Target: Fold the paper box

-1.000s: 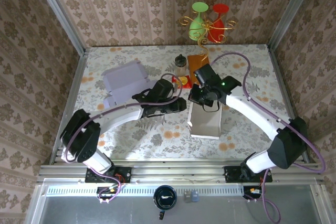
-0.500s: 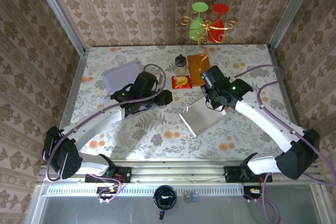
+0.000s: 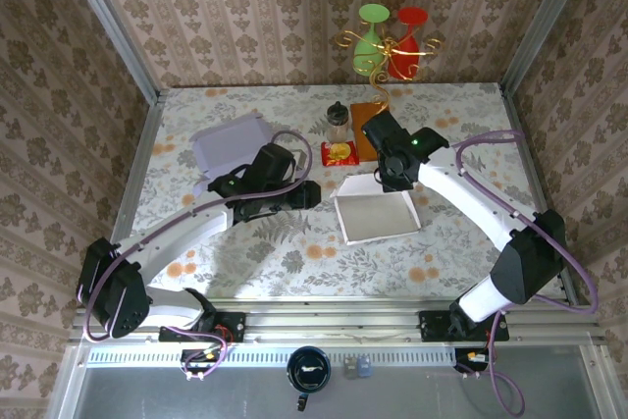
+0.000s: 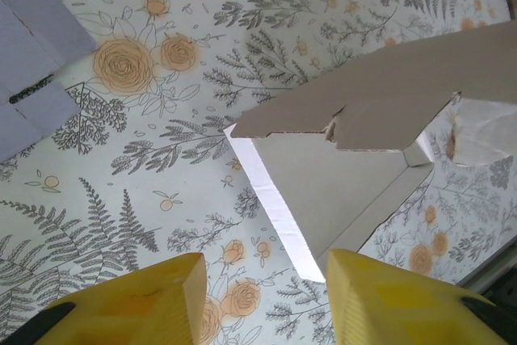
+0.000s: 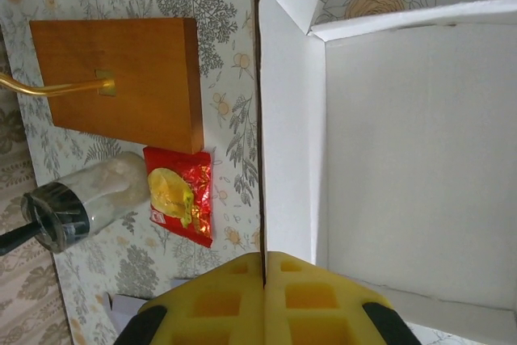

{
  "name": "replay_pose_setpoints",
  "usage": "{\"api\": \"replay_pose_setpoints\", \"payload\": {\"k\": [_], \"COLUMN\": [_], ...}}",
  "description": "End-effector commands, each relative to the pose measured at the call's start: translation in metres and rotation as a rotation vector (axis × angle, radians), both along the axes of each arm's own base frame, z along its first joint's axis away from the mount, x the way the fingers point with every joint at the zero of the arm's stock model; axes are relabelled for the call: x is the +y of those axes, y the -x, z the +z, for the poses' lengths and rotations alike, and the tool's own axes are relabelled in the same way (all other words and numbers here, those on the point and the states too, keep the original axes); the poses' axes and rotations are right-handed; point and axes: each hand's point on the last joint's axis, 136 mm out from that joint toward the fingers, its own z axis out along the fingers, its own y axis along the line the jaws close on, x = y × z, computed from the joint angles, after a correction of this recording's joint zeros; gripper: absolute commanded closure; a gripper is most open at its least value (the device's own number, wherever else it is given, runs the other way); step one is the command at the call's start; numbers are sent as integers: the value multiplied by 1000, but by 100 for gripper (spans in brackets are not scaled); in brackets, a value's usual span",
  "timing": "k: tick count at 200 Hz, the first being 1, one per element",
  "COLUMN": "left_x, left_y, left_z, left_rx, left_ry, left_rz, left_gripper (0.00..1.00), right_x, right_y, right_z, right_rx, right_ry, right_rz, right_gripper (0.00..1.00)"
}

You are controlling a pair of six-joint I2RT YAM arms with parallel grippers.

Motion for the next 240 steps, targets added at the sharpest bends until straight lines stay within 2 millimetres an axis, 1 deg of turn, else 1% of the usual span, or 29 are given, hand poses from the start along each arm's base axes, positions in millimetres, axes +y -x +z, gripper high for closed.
{"api": "replay_pose_setpoints", "payload": {"k": [1, 26, 47, 74, 83, 88, 90, 94, 109, 118, 132, 138, 145, 157, 169, 182, 185, 199, 219, 240], "left_x": [-2, -6, -10, -17, -19, -21, -21, -21, -21, -23, -27, -28, -29, -30, -28, -25, -24, -24, -28, -38], "left_y": [5, 5, 3, 3, 3, 3, 3, 3, 2, 2, 4, 5, 7, 8, 5, -2, -4, -13, -23, -25], "left_z": [-2, -4, -3, -2, -2, -2, -1, -1, 0, 2, 7, 8, 7, 5, -2, -9, -11, -14, -19, -22], "left_rx": [-17, -21, -41, -68, -82, -93, -97, -103, -132, -157, -200, -219, -234, -254, -260, -260, -259, -276, -288, -301], "left_ry": [-1, -2, 0, -5, -12, -13, -14, -17, -23, -17, -13, -13, -20, -30, -59, -96, -108, -138, -159, -150], "left_rz": [-49, -75, -101, -149, -169, -183, -186, -192, -217, -246, -303, -334, -369, -424, -449, -464, -465, -476, -499, -554], "left_gripper": [55, 55, 54, 52, 52, 52, 52, 52, 51, 51, 50, 49, 49, 48, 47, 46, 45, 44, 43, 40], "right_x": [-7, -5, -9, -19, -23, -24, -27, -29, -32, -33, -34, -33, -34, -47, -69, -89, -91, -98, -93, -98], "right_y": [1, -3, -7, -18, -21, -23, -21, -20, -22, -23, -18, -13, -4, 13, 27, 36, 38, 39, 31, 22], "right_z": [2, 5, 19, 49, 61, 61, 70, 77, 93, 99, 110, 111, 108, 96, 76, 54, 49, 29, 6, -16], "right_rx": [4, -33, -83, -188, -232, -236, -264, -289, -375, -410, -470, -492, -497, -454, -365, -267, -253, -190, -178, -145], "right_ry": [22, 36, 88, 202, 247, 277, 281, 298, 368, 420, 542, 591, 644, 707, 737, 710, 694, 668, 629, 629], "right_rz": [-25, 41, 110, 257, 318, 355, 365, 391, 529, 639, 855, 954, 1076, 1210, 1273, 1316, 1328, 1353, 1397, 1432], "right_gripper": [85, 74, 67, 57, 56, 55, 55, 54, 52, 52, 52, 52, 51, 47, 40, 36, 36, 32, 30, 29]}}
